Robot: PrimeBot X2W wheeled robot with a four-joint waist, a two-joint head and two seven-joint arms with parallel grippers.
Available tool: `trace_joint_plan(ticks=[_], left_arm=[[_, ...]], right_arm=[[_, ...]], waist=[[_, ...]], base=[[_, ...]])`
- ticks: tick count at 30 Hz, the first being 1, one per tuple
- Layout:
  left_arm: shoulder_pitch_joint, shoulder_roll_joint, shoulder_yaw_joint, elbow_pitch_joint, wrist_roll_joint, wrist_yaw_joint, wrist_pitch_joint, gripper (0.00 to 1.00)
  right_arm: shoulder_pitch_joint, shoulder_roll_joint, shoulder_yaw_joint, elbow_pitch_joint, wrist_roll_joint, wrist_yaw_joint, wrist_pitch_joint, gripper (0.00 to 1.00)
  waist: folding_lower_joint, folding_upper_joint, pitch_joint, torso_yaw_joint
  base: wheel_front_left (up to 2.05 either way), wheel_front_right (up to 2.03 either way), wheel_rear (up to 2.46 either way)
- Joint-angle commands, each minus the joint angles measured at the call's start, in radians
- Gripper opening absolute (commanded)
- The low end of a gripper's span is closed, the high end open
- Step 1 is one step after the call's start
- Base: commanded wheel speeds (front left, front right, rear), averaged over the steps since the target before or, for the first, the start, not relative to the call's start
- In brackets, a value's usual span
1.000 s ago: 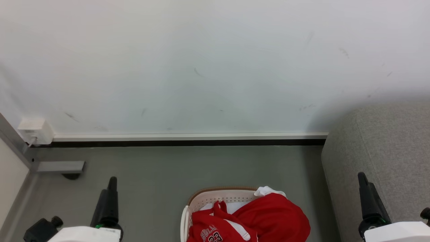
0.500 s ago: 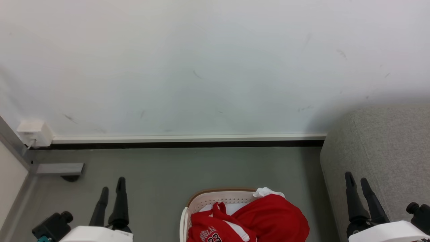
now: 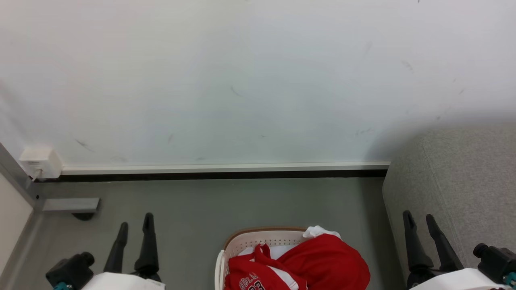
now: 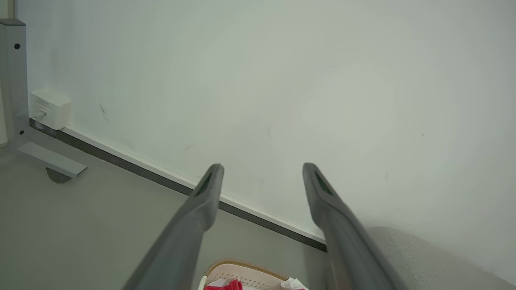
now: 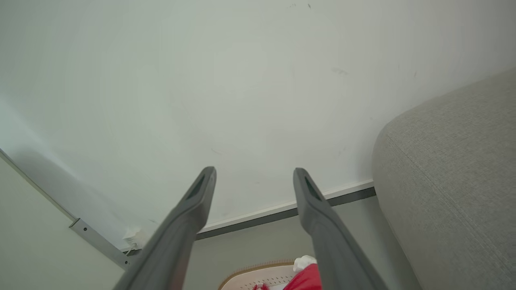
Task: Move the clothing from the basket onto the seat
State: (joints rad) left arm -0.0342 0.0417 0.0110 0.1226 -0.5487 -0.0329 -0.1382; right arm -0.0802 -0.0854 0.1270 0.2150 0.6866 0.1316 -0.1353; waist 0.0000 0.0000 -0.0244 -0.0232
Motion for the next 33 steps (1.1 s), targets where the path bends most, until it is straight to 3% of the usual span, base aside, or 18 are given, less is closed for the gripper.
trace_joint_plan(ticks=[1, 33], left_arm=[[0.003, 0.009, -0.003, -0.014, 0.044, 0.002, -0.009, 1.00], [0.021, 0.011, -0.032, -0.027, 0.338, 0.016, -0.085, 1.00]], right_arm=[[-0.022, -0.008, 0.007, -0.003, -0.031, -0.001, -0.012, 1.00], [-0.037, -0.017, 0.081, 0.025, -0.272, -0.001, -0.087, 1.00]], waist=[[0.0000, 0.0000, -0.001, -0.001], [0.0000, 0.0000, -0.016, -0.012]], base=[[0.00, 0.00, 0.00], [0.00, 0.00, 0.00]])
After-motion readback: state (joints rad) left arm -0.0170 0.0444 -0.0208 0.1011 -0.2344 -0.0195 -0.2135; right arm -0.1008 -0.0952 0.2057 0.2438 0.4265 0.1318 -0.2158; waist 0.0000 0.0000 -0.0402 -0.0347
